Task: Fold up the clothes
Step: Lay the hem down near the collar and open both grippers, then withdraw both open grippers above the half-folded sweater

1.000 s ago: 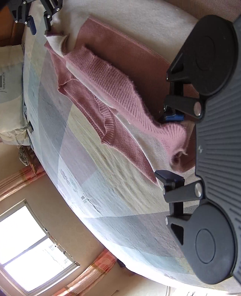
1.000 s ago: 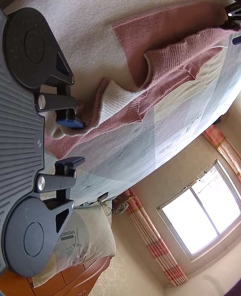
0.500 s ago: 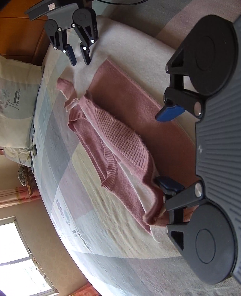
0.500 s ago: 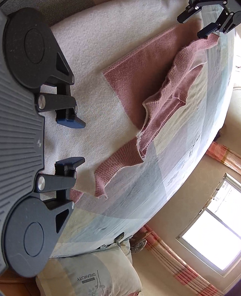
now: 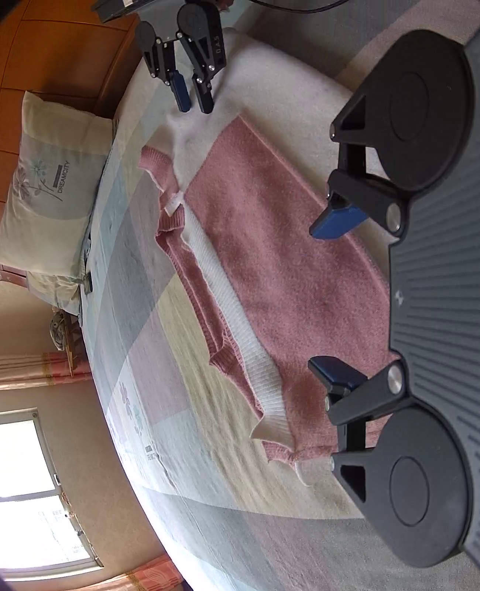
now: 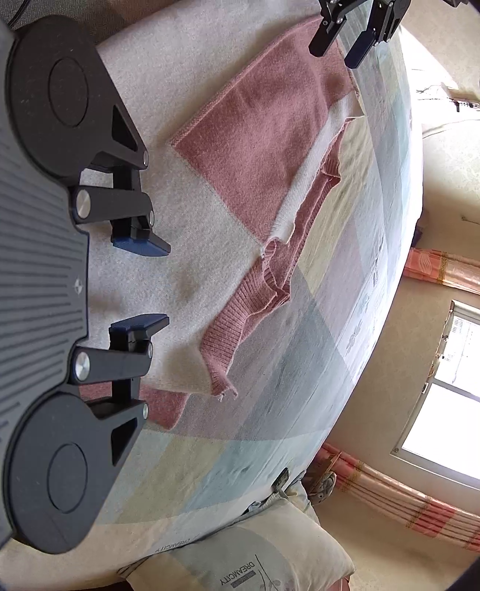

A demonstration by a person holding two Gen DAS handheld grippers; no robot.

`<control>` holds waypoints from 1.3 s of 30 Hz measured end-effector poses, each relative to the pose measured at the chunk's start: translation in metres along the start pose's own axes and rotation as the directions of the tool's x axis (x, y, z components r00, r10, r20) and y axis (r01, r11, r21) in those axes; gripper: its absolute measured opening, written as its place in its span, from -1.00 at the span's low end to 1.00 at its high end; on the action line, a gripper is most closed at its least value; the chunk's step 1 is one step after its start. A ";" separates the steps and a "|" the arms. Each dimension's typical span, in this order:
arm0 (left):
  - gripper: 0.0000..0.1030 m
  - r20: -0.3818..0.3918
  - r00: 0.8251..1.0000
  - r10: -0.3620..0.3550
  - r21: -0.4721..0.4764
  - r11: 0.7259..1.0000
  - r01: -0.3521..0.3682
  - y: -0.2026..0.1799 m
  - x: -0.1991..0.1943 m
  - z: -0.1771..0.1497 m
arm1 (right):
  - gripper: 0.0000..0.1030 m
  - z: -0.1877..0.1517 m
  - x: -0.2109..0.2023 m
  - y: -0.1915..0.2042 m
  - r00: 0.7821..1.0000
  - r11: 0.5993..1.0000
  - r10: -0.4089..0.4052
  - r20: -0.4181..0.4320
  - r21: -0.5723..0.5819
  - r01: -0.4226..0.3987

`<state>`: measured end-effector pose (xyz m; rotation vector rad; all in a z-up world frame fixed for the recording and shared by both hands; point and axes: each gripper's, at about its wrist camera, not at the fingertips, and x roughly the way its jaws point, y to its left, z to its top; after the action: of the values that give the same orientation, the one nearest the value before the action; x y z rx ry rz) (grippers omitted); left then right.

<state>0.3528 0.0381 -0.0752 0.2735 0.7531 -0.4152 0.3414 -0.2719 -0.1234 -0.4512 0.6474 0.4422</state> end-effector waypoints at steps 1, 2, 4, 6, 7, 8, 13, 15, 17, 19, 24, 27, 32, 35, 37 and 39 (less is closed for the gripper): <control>0.39 -0.016 1.000 -0.008 0.007 1.000 0.008 -0.004 0.001 -0.007 | -0.25 -0.007 -0.004 0.000 1.000 1.000 -0.003 -0.008 0.022 0.003; 0.39 -0.028 1.000 -0.008 0.001 1.000 0.008 -0.005 0.001 -0.014 | -0.25 -0.016 -0.011 -0.002 1.000 0.998 -0.002 -0.006 0.063 0.002; 0.42 -0.034 0.999 -0.001 -0.042 0.999 0.000 -0.002 0.000 -0.027 | -0.22 -0.032 -0.026 -0.006 1.000 0.989 0.018 0.005 0.149 -0.019; 0.42 -0.012 1.000 -0.002 -0.092 0.996 0.001 0.002 -0.008 -0.032 | -0.23 -0.046 -0.040 -0.005 0.999 0.979 0.037 0.005 0.202 -0.037; 0.43 -0.010 1.000 0.001 -0.099 0.995 -0.002 0.002 -0.011 -0.034 | -0.22 -0.053 -0.046 -0.003 0.999 0.975 0.046 0.001 0.219 -0.045; 0.43 -0.007 1.000 0.005 -0.106 0.994 -0.006 0.002 -0.014 -0.035 | -0.22 -0.059 -0.053 0.000 0.999 0.971 0.054 -0.003 0.233 -0.051; 0.43 0.013 1.000 0.023 -0.109 0.994 -0.022 0.003 -0.025 -0.034 | -0.23 -0.059 -0.075 0.010 0.999 0.980 0.043 0.018 0.195 -0.046; 0.43 0.044 0.999 0.028 -0.124 0.992 -0.022 0.007 -0.027 -0.028 | -0.23 -0.048 -0.076 0.002 0.999 0.978 0.028 0.047 0.204 -0.037; 0.43 0.078 0.996 0.034 -0.152 0.988 -0.022 0.016 -0.027 -0.020 | -0.23 -0.032 -0.067 -0.019 0.996 0.967 0.007 0.086 0.252 -0.028; 0.44 0.089 0.995 0.040 -0.188 0.982 -0.023 0.025 -0.021 -0.012 | -0.19 -0.019 -0.053 -0.040 0.994 0.952 -0.002 0.110 0.305 -0.032; 0.44 0.096 0.995 0.009 -0.255 0.967 0.016 0.036 -0.005 -0.011 | -0.01 -0.007 0.004 -0.083 0.996 0.890 0.013 0.084 0.453 -0.050; 0.44 0.088 0.996 0.007 -0.236 0.972 0.014 0.033 0.000 -0.013 | -0.41 -0.011 0.023 -0.090 0.996 0.866 0.050 0.072 0.494 -0.079; 0.44 0.110 0.994 0.018 -0.201 0.980 0.005 0.033 -0.004 -0.011 | -0.83 -0.018 0.022 -0.087 0.995 0.868 0.072 0.074 0.487 -0.099; 0.45 0.107 0.994 0.034 -0.195 0.981 -0.013 0.037 0.003 -0.006 | -0.84 -0.023 0.011 -0.099 0.995 0.853 0.050 0.089 0.515 -0.089; 0.45 0.084 0.995 0.047 -0.211 0.977 -0.028 0.044 0.017 -0.002 | -0.79 -0.026 0.011 -0.102 0.995 0.828 0.040 0.095 0.555 -0.086; 0.45 0.068 0.995 0.077 -0.241 0.969 -0.058 0.051 0.027 -0.002 | -0.63 -0.029 0.011 -0.106 0.994 0.801 0.030 0.101 0.593 -0.084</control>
<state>0.3925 0.0766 -0.0910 0.0561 0.7080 -0.2655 0.3906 -0.3711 -0.1238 0.1939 0.6794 0.2884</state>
